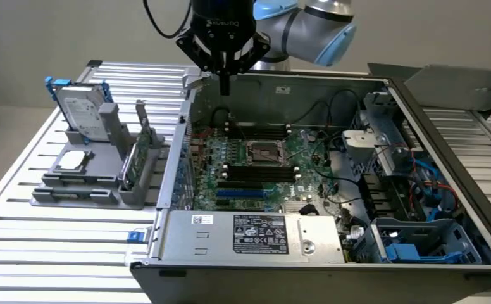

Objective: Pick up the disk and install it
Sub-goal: 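Reach for the disk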

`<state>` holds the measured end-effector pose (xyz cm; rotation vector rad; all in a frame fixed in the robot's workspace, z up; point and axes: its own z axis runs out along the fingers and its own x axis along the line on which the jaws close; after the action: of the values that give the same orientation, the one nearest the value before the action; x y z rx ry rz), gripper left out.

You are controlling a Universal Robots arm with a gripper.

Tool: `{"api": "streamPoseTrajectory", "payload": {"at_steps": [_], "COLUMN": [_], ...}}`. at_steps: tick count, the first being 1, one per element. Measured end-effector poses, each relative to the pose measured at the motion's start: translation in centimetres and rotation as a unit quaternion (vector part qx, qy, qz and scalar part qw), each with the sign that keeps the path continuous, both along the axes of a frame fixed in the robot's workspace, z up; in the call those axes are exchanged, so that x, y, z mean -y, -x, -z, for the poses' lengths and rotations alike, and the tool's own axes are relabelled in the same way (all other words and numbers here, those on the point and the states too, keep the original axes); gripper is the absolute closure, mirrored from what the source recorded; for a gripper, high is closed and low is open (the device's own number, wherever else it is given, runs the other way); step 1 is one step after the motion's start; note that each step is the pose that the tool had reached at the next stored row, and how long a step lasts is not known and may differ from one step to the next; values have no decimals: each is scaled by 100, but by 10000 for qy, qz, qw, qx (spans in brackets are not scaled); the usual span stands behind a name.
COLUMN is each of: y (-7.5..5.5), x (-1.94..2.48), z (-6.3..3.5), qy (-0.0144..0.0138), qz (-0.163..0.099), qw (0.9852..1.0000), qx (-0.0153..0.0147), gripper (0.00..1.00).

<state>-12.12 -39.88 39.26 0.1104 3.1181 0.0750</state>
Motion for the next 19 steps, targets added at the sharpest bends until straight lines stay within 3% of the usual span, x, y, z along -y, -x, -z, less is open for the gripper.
{"api": "streamPoseTrajectory", "payload": {"at_steps": [19], "y": [0], "x": [0], "z": [0], "qy": [0], "qz": [0], "qw": [10000], "qx": [0], "gripper": [89]}}
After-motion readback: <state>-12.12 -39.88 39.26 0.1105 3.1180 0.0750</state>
